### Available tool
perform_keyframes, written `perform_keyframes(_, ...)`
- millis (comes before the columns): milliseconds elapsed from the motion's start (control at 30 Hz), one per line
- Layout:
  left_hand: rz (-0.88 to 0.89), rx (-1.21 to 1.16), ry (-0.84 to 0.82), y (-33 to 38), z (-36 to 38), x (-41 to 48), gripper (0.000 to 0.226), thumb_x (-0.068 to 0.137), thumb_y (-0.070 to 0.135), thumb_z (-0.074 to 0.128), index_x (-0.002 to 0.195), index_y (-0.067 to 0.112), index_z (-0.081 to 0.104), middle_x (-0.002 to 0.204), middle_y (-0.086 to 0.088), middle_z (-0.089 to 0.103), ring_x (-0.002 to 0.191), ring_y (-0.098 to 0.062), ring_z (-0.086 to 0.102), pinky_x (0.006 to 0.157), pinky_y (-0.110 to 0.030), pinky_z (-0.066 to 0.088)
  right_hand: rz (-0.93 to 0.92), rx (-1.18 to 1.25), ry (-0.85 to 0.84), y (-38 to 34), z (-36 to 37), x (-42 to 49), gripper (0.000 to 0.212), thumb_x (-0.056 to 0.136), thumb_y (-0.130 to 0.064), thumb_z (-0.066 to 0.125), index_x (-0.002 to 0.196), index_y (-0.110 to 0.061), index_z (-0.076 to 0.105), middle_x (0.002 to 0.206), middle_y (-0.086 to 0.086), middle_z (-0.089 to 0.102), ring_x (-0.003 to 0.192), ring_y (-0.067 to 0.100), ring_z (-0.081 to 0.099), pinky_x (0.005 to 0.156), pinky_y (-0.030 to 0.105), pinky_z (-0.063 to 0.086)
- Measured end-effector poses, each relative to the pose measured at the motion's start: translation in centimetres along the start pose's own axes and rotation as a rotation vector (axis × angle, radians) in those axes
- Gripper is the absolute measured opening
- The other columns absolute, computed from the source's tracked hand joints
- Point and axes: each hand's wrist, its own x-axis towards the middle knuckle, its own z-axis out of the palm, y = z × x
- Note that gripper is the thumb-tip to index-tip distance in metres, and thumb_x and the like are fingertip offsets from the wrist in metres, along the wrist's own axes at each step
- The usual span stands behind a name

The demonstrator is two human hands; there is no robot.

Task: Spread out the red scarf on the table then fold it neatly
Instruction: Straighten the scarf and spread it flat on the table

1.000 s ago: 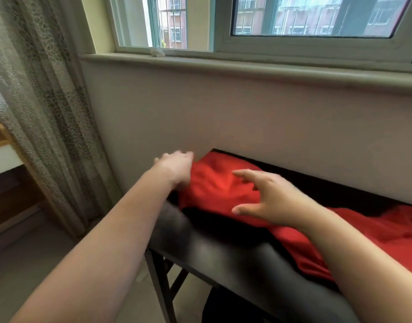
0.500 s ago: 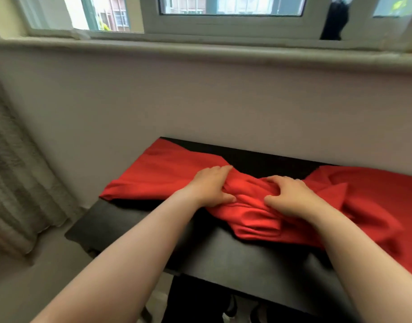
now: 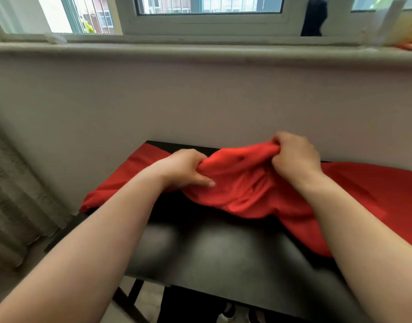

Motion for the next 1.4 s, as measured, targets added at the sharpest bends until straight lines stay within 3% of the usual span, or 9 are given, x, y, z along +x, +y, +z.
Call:
perform_keyframes(133, -0.025, 0.258, 0.905, -0.1, -1.9, -0.5, 0.026, 0.076, 0.006, 0.046, 0.093, 0.013, 0.064, 0.091, -0.017, 0.06, 0.087, -0.038, 0.057, 0.076, -0.042, 0.045, -0.321, 0.403, 0.506, -2.9, -1.9, -1.6, 0.04, 0.063, -0.003, 0.047, 0.1, -0.012, 0.059, 0.099, 0.008, 0.061, 0.092, 0.03, 0.057, 0.079, 0.036, 0.043)
perform_keyframes(167, -0.054, 0.309, 0.883, -0.2, -2.2, -0.8, 0.026, 0.078, 0.007, 0.047, 0.098, 0.014, 0.062, 0.096, -0.016, 0.058, 0.09, -0.038, 0.055, 0.079, -0.043, 0.044, -0.39, 0.402, 0.469, -3.2, -1.8, -2.2, 0.043, 0.062, -0.006, 0.047, 0.103, -0.013, 0.059, 0.1, 0.008, 0.061, 0.093, 0.029, 0.057, 0.08, 0.036, 0.044)
perform_keyframes(300, -0.141, 0.4, 0.01, -1.0, -0.5, -2.0, 0.06, 0.079, 0.024, 0.059, 0.134, 0.025, 0.036, 0.131, -0.011, 0.046, 0.123, -0.034, 0.044, 0.104, -0.04, 0.037, -0.461, 0.052, -0.269, -2.5, 0.0, -5.1, 0.055, 0.073, -0.034, 0.063, 0.126, -0.026, 0.051, 0.125, 0.0, 0.059, 0.115, 0.023, 0.056, 0.095, 0.035, 0.046)
perform_keyframes(400, -0.03, 0.269, -0.277, 0.7, 1.0, -2.5, 0.085, 0.078, 0.029, 0.066, 0.146, 0.021, 0.017, 0.145, -0.008, 0.034, 0.135, -0.023, 0.033, 0.111, -0.025, 0.026, -0.419, 0.199, -0.602, -0.5, 1.0, -6.9, 0.055, 0.07, -0.051, 0.073, 0.119, -0.031, 0.059, 0.11, -0.008, 0.065, 0.101, 0.009, 0.061, 0.092, 0.033, 0.048)
perform_keyframes(567, 0.121, 0.134, -0.119, 4.1, 5.5, -0.7, 0.063, 0.087, 0.038, 0.055, 0.142, 0.017, 0.031, 0.145, -0.008, 0.036, 0.135, -0.024, 0.033, 0.114, -0.032, 0.025, -0.075, 0.033, -0.096, 3.9, 1.3, -6.3, 0.033, 0.086, -0.042, 0.056, 0.111, -0.023, 0.064, 0.111, 0.006, 0.062, 0.105, 0.03, 0.056, 0.091, 0.041, 0.045)
perform_keyframes(767, 0.304, 0.162, 0.109, 9.5, 10.6, 2.7, 0.046, 0.097, 0.033, 0.039, 0.137, 0.01, 0.042, 0.139, -0.011, 0.048, 0.129, -0.027, 0.042, 0.108, -0.036, 0.031, 0.091, 0.108, -0.349, 8.7, 0.4, -8.1, 0.038, 0.089, -0.047, 0.049, 0.116, -0.023, 0.061, 0.121, 0.002, 0.064, 0.114, 0.025, 0.057, 0.094, 0.038, 0.045)
perform_keyframes(933, 0.289, 0.156, 0.022, 14.0, 12.4, 6.9, 0.044, 0.096, 0.034, 0.042, 0.13, 0.006, 0.048, 0.131, -0.019, 0.052, 0.123, -0.034, 0.047, 0.104, -0.038, 0.037, 0.212, 0.119, -0.048, 12.6, -1.6, -8.7, 0.026, 0.093, -0.025, 0.046, 0.1, -0.013, 0.068, 0.109, 0.012, 0.069, 0.105, 0.033, 0.061, 0.087, 0.042, 0.048)
perform_keyframes(1167, 0.219, 0.3, -0.089, 20.0, 15.1, 11.3, 0.055, 0.086, 0.046, 0.056, 0.117, 0.002, 0.052, 0.125, -0.02, 0.056, 0.116, -0.036, 0.053, 0.094, -0.038, 0.044, 0.408, -0.155, -0.23, 18.1, -2.3, -10.4, 0.038, 0.088, -0.035, 0.056, 0.117, -0.012, 0.06, 0.121, 0.017, 0.056, 0.113, 0.039, 0.051, 0.095, 0.039, 0.042)
perform_keyframes(1400, 0.219, 0.457, -0.251, 19.2, 15.1, 12.3, 0.044, 0.082, 0.008, 0.055, 0.126, 0.01, 0.049, 0.127, -0.013, 0.057, 0.116, -0.031, 0.054, 0.095, -0.033, 0.044, 0.234, -0.146, -0.173, 17.1, -0.8, -12.1, 0.029, 0.087, -0.026, 0.048, 0.109, -0.014, 0.063, 0.112, 0.011, 0.051, 0.101, 0.035, 0.046, 0.089, 0.041, 0.043)
